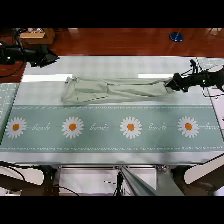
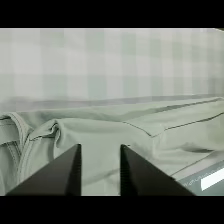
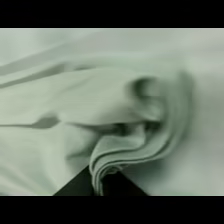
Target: Fold the shirts.
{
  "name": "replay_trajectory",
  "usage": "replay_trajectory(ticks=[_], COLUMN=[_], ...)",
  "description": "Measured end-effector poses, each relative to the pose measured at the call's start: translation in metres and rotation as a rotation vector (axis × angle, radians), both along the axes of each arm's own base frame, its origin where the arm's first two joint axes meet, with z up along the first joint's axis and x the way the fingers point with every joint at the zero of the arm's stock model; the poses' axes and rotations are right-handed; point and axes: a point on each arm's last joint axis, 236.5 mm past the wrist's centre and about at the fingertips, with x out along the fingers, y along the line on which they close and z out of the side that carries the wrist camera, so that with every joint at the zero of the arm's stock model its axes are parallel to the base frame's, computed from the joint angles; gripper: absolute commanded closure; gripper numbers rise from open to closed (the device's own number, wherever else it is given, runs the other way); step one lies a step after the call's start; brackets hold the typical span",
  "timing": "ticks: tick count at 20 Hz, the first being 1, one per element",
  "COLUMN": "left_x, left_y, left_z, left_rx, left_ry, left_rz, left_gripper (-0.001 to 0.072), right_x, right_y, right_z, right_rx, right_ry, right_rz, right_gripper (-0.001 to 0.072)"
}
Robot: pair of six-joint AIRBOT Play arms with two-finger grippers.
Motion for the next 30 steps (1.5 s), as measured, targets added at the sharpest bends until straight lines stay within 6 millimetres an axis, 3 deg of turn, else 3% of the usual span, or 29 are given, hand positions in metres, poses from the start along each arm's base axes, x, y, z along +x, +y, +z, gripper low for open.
replay_trajectory(ticks=[1,5,8,10,14,18,23,30], left_x=[0.001,-0.002,-0.017,-0.033,-0.078,-0.12,-0.155,-0.183], left_y=[-0.004,-0.046,-0.107,-0.153,-0.246,-0.316,-0.376,-0.432], left_z=[0.006,0.035,0.044,0.036,0.005,-0.025,-0.067,-0.099], left_rx=[-0.023,-0.157,-0.218,-0.226,-0.224,-0.21,-0.189,-0.266], left_ry=[-0.01,-0.04,-0.029,0.002,0.101,0.169,0.223,0.3], left_rz=[0.0,-0.052,-0.166,-0.262,-0.448,-0.571,-0.631,-0.618], left_gripper=[0.0684,0.0684,0.0684,0.0684,0.0684,0.0684,0.0684,0.0685], right_x=[0.001,-0.002,-0.02,-0.036,-0.068,-0.093,-0.121,-0.156], right_y=[0.002,-0.001,-0.009,-0.013,-0.015,-0.013,-0.009,-0.002], right_z=[0.018,0.103,0.154,0.177,0.207,0.224,0.24,0.267], right_rx=[-0.001,-0.086,-0.198,-0.261,-0.334,-0.358,-0.378,-0.406], right_ry=[-0.038,-0.198,-0.268,-0.282,-0.281,-0.263,-0.237,-0.25], right_rz=[0.025,0.085,0.102,0.11,0.131,0.141,0.149,0.139], right_gripper=[0.0683,0.0683,0.0683,0.0683,0.0683,0.0683,0.0683,0.0683])
